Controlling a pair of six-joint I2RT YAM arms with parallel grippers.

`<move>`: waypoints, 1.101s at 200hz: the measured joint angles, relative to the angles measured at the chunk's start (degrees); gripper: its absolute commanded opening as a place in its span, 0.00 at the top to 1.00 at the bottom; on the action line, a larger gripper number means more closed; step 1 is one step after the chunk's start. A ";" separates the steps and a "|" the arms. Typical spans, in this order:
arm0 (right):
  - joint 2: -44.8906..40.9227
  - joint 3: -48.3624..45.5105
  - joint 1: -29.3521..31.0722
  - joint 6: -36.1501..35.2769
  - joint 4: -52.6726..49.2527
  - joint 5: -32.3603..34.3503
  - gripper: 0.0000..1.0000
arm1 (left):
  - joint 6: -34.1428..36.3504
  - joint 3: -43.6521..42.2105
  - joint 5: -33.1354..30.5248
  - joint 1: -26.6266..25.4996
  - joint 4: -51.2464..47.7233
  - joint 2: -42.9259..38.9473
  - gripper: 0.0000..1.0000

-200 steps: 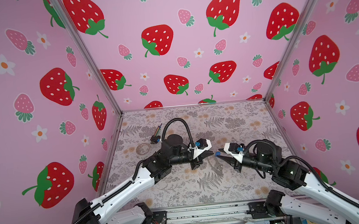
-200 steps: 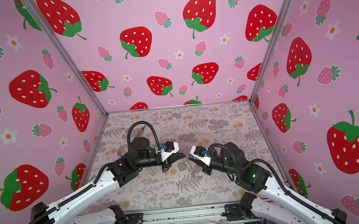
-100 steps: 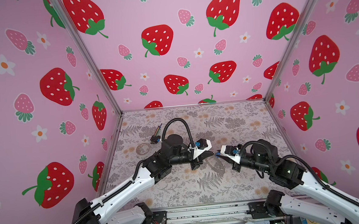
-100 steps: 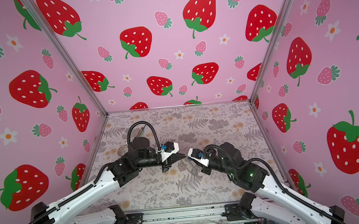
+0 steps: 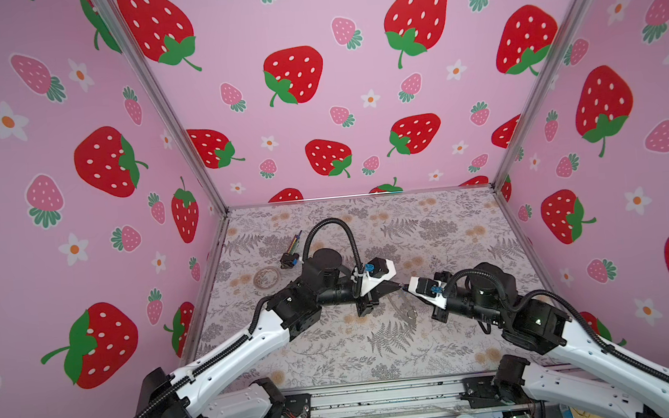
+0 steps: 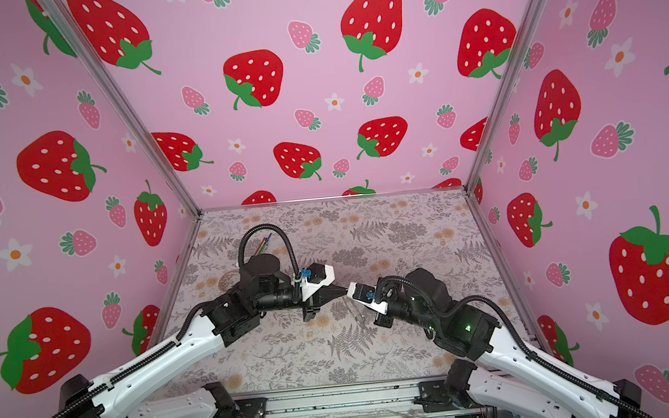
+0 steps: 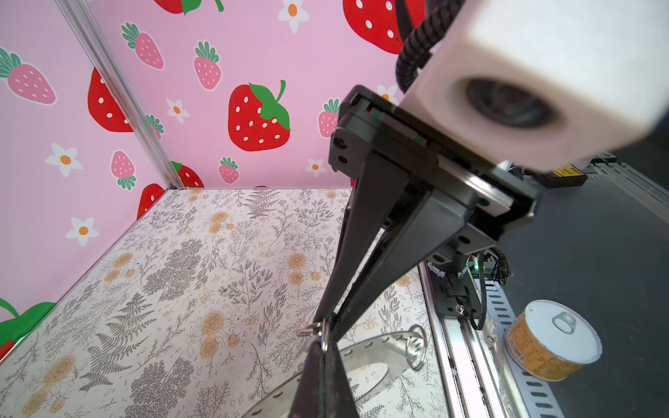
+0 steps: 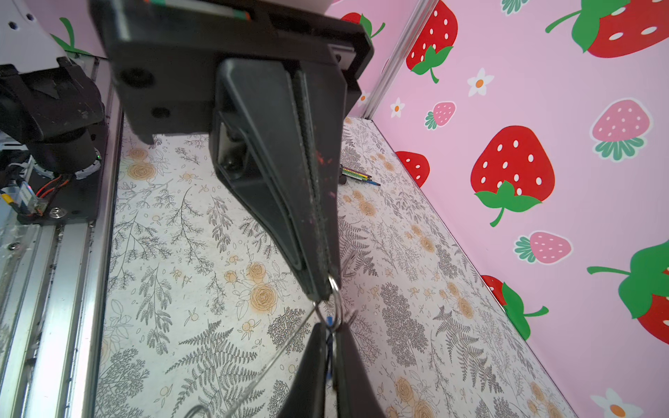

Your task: Put the keys on the keyring

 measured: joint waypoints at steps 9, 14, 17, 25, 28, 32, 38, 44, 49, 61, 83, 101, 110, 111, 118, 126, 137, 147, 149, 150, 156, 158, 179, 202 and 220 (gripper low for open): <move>0.00 0.09 0.17 -0.28 -0.17 0.39 0.95 | 0.02 0.00 0.02 0.07 -0.09 0.00 1.00; 0.00 0.13 0.33 -0.31 -0.31 0.66 0.95 | 0.00 0.00 0.02 0.09 -0.13 0.00 1.00; 0.00 0.15 0.37 -0.48 -0.39 0.76 0.95 | 0.00 0.00 0.02 0.09 -0.15 0.00 1.00; 0.02 0.28 0.55 -0.66 -0.61 1.05 0.95 | 0.00 0.00 0.02 0.13 -0.17 0.00 1.00; 0.02 0.33 0.63 -0.76 -0.70 1.20 0.95 | 0.00 0.00 0.02 0.15 -0.17 0.00 1.00; 0.04 0.37 0.72 -0.87 -0.76 1.36 0.95 | -0.02 0.00 0.00 0.20 -0.15 0.00 1.00; 0.07 0.42 0.87 -1.05 -0.83 1.60 0.95 | -0.07 0.00 -0.02 0.22 -0.15 0.00 1.00; 0.09 0.44 1.03 -1.18 -0.87 1.86 0.95 | -0.17 0.00 -0.04 0.26 -0.13 0.00 1.00; 0.11 0.48 1.16 -1.27 -0.90 2.10 0.95 | -0.22 0.00 -0.07 0.28 -0.11 0.00 1.00; 0.20 0.57 1.51 -1.40 -0.94 2.80 0.95 | -0.85 0.00 -0.33 0.28 0.11 0.00 1.00; 0.55 0.81 2.12 -1.55 -0.59 4.63 0.94 | -2.49 -0.22 -1.03 0.31 1.51 0.00 1.00; 1.20 1.07 2.49 -1.60 -0.59 6.01 0.92 | -3.67 -0.85 -1.68 0.31 3.43 0.00 1.00; 1.73 1.27 2.78 -1.60 -0.72 6.47 0.88 | -4.24 -1.14 -2.10 0.31 4.61 0.00 1.00; 1.81 1.29 2.84 -1.64 -0.72 6.54 0.87 | -4.28 -1.16 -2.14 0.31 4.68 0.00 1.00; 2.14 1.36 3.10 -1.64 -0.72 6.75 0.84 | -4.52 -1.33 -2.34 0.31 5.53 0.00 1.00; 2.47 1.40 3.43 -1.86 -0.79 6.97 0.82 | -4.76 -1.49 -2.64 0.31 6.32 0.00 1.00; 2.58 1.40 3.76 -1.92 -0.90 7.26 0.79 | -5.01 -1.53 -2.93 0.31 6.99 0.00 1.00; 2.49 1.44 3.85 -1.81 -0.87 7.45 0.79 | -5.09 -1.53 -3.06 0.31 7.50 0.00 1.00; 2.45 1.46 3.87 -1.81 -0.87 7.48 0.78 | -5.07 -1.55 -3.04 0.31 7.61 0.00 1.00; 2.43 1.46 3.87 -1.77 -0.87 7.48 0.78 | -5.09 -1.55 -3.04 0.31 7.65 0.00 1.00; 2.23 1.46 3.89 -1.68 -0.85 7.63 0.78 | -5.09 -1.60 -3.04 0.31 8.07 -0.02 1.00; 2.12 1.46 3.89 -1.60 -0.85 7.65 0.78 | -5.09 -1.64 -3.04 0.33 8.17 -0.02 1.00; 0.96 1.46 3.91 -1.01 -0.81 7.61 0.76 | -5.11 -1.97 -2.99 0.33 9.64 -0.07 1.00; -0.22 1.44 3.98 0.46 -0.55 7.63 0.72 | -5.57 -2.75 -2.54 0.42 11.67 -0.07 1.00; -1.66 1.14 4.09 2.19 -0.42 7.89 0.72 | -5.95 -4.22 -1.62 0.72 14.01 -0.20 1.00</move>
